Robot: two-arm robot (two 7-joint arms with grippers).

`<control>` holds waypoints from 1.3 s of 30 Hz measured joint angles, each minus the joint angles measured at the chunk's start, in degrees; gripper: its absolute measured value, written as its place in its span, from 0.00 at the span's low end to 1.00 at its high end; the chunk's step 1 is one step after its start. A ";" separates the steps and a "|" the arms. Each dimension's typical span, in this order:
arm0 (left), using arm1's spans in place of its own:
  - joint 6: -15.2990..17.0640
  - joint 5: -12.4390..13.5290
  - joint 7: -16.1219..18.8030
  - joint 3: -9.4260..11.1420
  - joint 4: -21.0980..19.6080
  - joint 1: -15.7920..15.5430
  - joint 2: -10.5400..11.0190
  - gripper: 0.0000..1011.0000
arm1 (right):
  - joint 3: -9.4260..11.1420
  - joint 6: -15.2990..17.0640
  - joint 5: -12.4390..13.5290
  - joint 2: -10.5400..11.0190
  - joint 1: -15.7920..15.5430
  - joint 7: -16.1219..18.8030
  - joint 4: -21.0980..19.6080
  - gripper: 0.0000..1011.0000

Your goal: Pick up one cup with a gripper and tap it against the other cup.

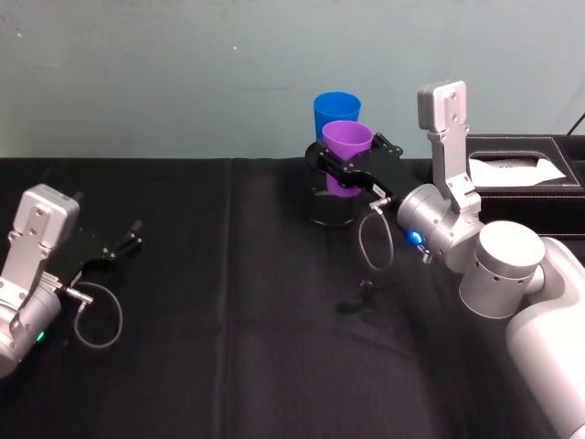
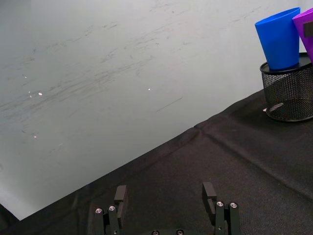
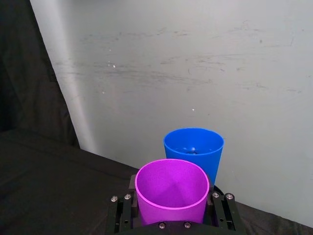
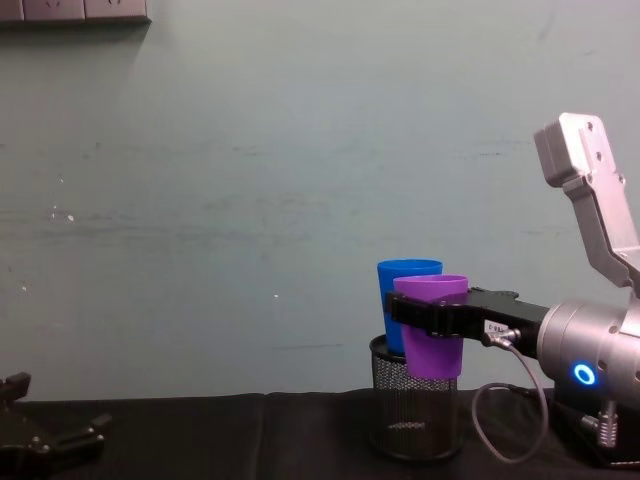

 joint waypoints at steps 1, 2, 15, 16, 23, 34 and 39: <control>0.00 0.00 0.00 0.00 0.00 0.00 0.00 0.99 | 0.00 0.00 0.00 0.00 0.00 0.00 0.00 0.73; 0.00 0.00 0.00 0.00 0.00 0.00 0.00 0.99 | 0.00 0.00 0.00 0.00 0.00 0.00 0.00 0.73; 0.00 0.00 0.00 0.00 0.00 0.00 0.00 0.99 | 0.00 0.00 0.00 0.00 0.00 0.00 0.00 0.73; 0.00 0.00 0.00 0.00 0.00 0.00 0.00 0.99 | 0.00 0.00 0.00 0.00 0.00 0.00 0.00 0.73; 0.00 0.00 0.00 0.00 0.00 0.00 0.00 0.99 | 0.00 0.00 0.00 0.00 0.00 -0.01 0.00 0.73; 0.00 0.00 0.00 -0.01 0.00 0.00 0.00 0.99 | 0.00 0.00 0.00 0.00 0.00 -0.01 0.00 0.73; 0.00 0.00 0.00 0.00 0.00 0.00 0.00 0.99 | 0.00 0.00 0.00 0.00 0.00 -0.01 0.00 0.73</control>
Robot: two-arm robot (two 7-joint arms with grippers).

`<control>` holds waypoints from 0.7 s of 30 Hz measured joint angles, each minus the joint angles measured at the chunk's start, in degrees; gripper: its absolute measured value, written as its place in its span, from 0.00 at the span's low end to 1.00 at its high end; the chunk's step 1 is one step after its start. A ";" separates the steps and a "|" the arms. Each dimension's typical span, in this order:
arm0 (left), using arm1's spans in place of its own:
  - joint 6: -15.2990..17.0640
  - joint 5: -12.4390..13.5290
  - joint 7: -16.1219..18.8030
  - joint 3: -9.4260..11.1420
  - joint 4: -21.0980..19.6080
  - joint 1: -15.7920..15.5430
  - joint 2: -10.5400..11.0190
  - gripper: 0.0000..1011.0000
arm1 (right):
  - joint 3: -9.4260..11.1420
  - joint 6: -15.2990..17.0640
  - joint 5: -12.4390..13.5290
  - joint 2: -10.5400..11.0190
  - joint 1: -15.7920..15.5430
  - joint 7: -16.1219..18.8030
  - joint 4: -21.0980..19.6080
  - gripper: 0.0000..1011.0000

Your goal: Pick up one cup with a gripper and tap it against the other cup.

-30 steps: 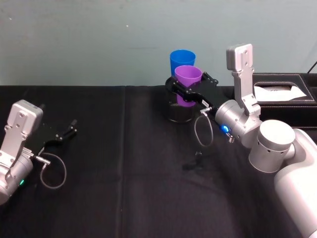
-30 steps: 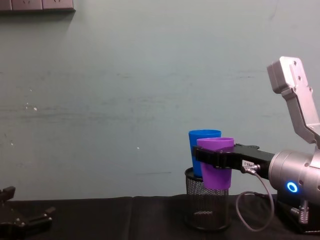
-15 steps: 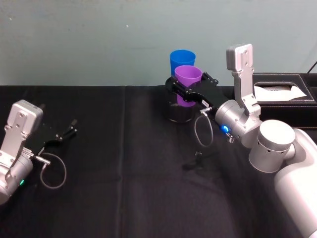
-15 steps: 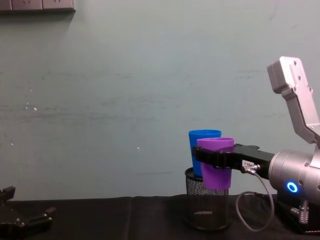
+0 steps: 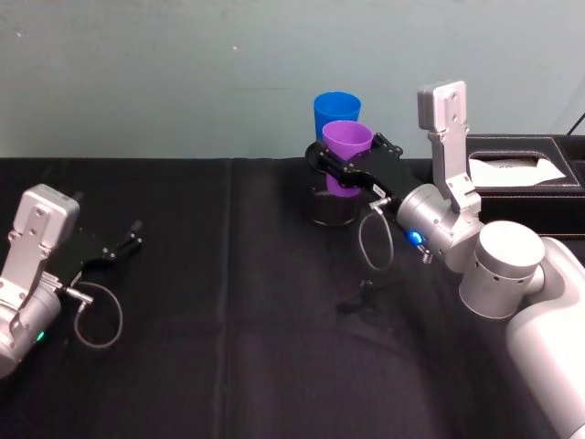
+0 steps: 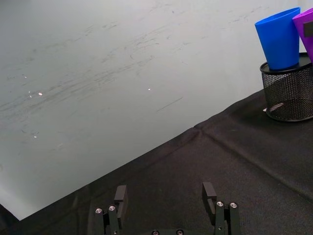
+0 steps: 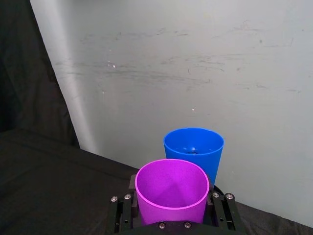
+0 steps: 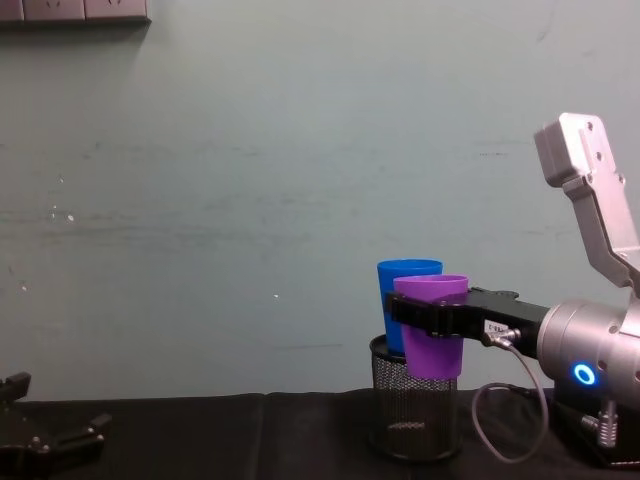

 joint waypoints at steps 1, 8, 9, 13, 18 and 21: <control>0.00 0.00 0.00 0.00 0.00 0.00 0.00 0.99 | 0.00 0.00 0.00 0.00 0.00 0.00 0.00 0.73; 0.00 0.00 0.00 0.00 0.00 0.00 0.00 0.99 | 0.00 0.00 0.00 0.00 0.00 0.01 0.00 0.73; 0.00 0.00 0.00 0.00 0.00 0.00 0.00 0.99 | 0.00 0.00 0.00 0.00 0.00 0.01 0.00 0.73; 0.00 0.00 0.00 0.00 0.00 0.00 0.00 0.99 | 0.00 0.00 0.00 0.00 0.00 0.01 0.00 0.73; 0.00 0.00 0.00 0.00 0.00 0.00 0.00 0.99 | 0.00 0.00 0.00 0.00 0.00 0.01 0.00 0.73; 0.00 0.00 0.00 0.00 0.00 0.00 0.00 0.99 | 0.00 0.00 0.00 0.00 0.00 0.01 0.00 0.73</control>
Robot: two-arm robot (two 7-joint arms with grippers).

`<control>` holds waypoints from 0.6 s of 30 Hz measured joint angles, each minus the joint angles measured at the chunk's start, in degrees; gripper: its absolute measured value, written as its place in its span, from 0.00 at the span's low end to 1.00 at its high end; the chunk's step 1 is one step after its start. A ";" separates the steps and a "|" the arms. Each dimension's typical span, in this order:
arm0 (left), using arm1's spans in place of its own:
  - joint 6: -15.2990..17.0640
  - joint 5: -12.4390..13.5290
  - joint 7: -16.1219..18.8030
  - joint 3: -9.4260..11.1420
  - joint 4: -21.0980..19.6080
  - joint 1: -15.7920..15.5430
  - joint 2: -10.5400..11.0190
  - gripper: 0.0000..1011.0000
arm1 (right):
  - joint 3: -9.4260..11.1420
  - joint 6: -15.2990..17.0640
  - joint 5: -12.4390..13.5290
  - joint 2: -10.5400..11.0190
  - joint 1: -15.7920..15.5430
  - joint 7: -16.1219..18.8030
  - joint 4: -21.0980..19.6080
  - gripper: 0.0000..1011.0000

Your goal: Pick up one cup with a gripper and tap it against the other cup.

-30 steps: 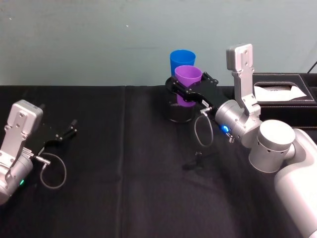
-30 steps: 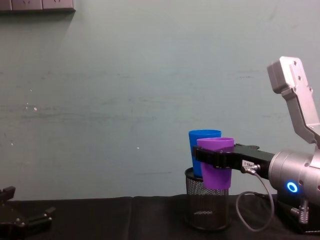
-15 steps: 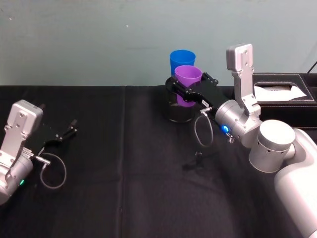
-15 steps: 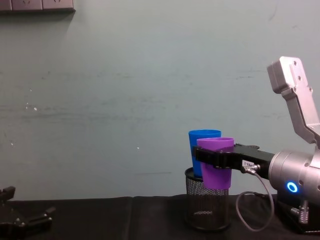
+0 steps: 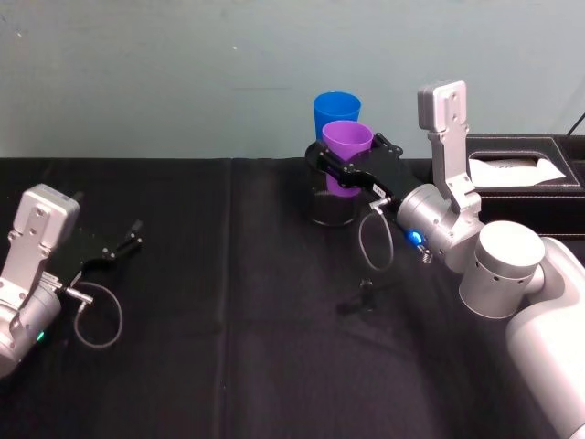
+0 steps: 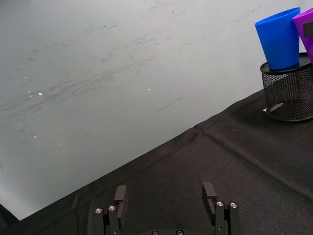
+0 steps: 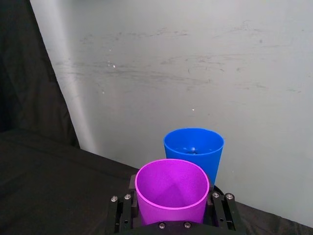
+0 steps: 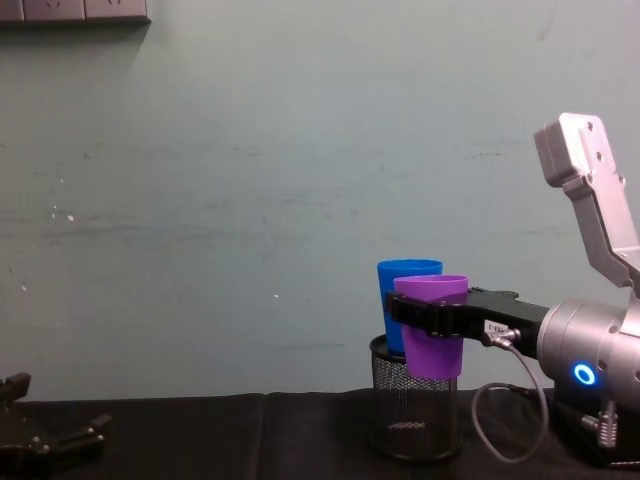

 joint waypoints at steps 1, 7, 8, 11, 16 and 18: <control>0.00 0.00 0.00 0.00 0.00 0.00 0.00 0.99 | 0.00 0.00 0.00 0.00 0.00 0.00 0.00 0.73; 0.00 0.00 0.00 0.00 0.00 0.00 0.00 0.99 | 0.00 0.00 0.00 0.00 0.00 0.00 0.00 0.73; 0.00 0.00 0.00 0.00 0.00 0.00 0.00 0.99 | 0.00 0.00 0.00 0.00 0.00 0.00 0.00 0.73; 0.00 0.00 0.00 0.00 0.00 0.00 0.00 0.99 | 0.00 0.00 0.00 0.00 0.00 -0.01 0.00 0.73; 0.00 0.00 0.00 0.00 0.00 0.00 0.00 0.99 | 0.00 0.00 0.00 0.00 0.00 -0.01 0.00 0.73; 0.00 0.00 0.00 0.00 0.00 0.00 0.00 0.99 | 0.00 0.00 0.00 0.00 0.00 -0.01 0.00 0.73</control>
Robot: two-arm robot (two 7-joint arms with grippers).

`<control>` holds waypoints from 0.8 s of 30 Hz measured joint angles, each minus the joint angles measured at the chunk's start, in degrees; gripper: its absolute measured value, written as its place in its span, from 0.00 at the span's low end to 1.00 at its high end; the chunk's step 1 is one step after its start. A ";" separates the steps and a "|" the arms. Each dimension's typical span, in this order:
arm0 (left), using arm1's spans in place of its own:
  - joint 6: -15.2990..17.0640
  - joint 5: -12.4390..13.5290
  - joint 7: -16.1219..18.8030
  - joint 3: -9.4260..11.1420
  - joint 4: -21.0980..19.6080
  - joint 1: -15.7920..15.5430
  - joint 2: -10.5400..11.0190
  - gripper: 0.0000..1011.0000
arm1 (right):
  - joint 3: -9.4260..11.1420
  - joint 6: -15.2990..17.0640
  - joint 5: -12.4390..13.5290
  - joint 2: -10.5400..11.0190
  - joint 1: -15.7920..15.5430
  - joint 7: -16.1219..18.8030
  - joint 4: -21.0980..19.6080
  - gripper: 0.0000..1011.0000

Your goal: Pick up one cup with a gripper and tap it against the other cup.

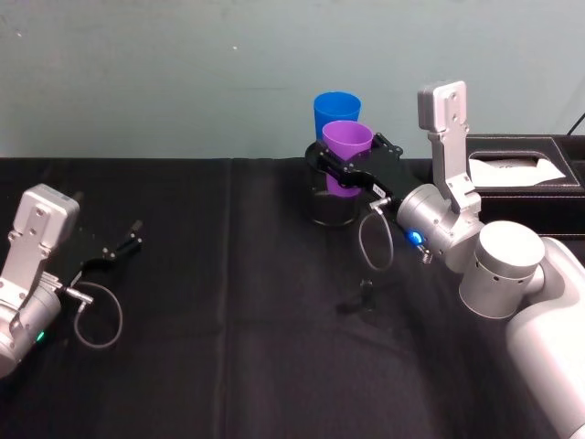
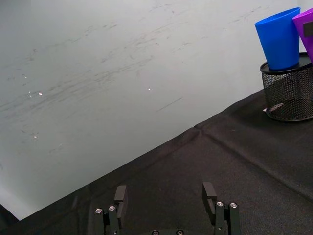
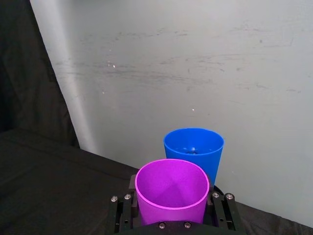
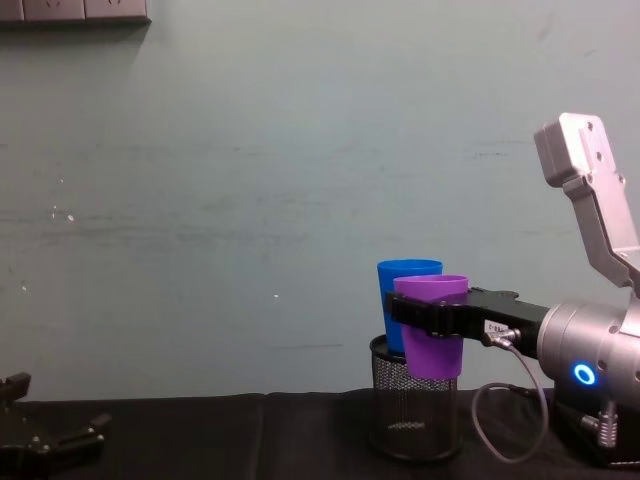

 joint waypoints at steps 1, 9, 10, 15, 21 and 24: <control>0.00 0.00 0.00 0.00 0.00 0.00 0.00 0.99 | 0.00 0.00 0.00 0.00 0.00 0.00 0.00 0.73; 0.00 0.00 0.00 0.00 0.00 0.00 0.00 0.99 | 0.00 0.00 0.00 0.00 0.00 0.01 0.00 0.73; 0.00 0.00 0.00 0.00 0.00 0.00 0.00 0.99 | 0.00 0.00 0.00 0.00 0.00 0.01 0.00 0.73; 0.00 0.00 0.00 0.00 0.00 0.00 0.00 0.99 | 0.00 0.00 0.00 0.00 0.00 0.01 0.00 0.73; 0.00 0.00 0.00 0.00 0.00 0.00 0.00 0.99 | 0.00 0.00 0.00 0.00 0.00 0.01 0.00 0.73; 0.00 0.00 0.00 0.00 0.00 0.00 0.00 0.99 | 0.00 0.00 0.00 0.00 0.00 0.01 0.00 0.73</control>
